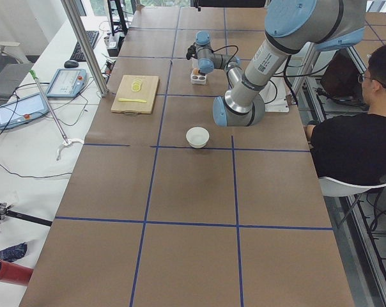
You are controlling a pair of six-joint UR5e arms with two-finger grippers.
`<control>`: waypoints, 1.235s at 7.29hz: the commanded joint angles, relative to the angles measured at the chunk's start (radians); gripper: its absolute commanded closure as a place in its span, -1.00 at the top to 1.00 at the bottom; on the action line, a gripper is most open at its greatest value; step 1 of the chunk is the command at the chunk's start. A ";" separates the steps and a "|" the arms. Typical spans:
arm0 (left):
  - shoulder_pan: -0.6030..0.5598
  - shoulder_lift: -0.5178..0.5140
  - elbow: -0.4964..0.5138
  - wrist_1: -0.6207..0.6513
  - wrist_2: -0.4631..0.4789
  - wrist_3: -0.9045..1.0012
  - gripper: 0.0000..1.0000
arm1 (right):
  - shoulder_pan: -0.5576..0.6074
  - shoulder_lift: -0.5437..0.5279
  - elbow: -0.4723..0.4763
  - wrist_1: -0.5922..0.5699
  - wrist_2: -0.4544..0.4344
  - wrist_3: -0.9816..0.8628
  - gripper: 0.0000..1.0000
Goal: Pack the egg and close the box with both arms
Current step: 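Carry the egg with the left gripper to the plastic egg box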
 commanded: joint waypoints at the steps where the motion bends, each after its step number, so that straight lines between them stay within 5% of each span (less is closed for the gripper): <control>1: 0.003 -0.008 0.016 -0.002 0.040 0.001 -1.00 | 0.000 -0.001 -0.002 0.000 0.000 0.000 1.00; 4: 0.003 -0.012 0.020 -0.008 0.057 0.001 -1.00 | 0.000 -0.001 -0.002 0.000 0.000 0.000 1.00; 5: 0.003 -0.013 0.024 -0.008 0.057 0.001 -0.67 | 0.000 -0.001 -0.002 0.000 0.000 0.000 1.00; 6: 0.003 -0.013 0.025 -0.008 0.059 -0.001 -0.14 | 0.000 -0.001 -0.002 0.000 0.000 0.000 1.00; 7: 0.009 -0.013 0.025 -0.008 0.091 -0.001 0.60 | 0.000 -0.001 -0.002 0.000 0.000 0.000 1.00; 9: 0.011 -0.014 0.025 -0.008 0.097 -0.005 0.79 | 0.000 -0.001 -0.002 0.000 0.000 0.000 1.00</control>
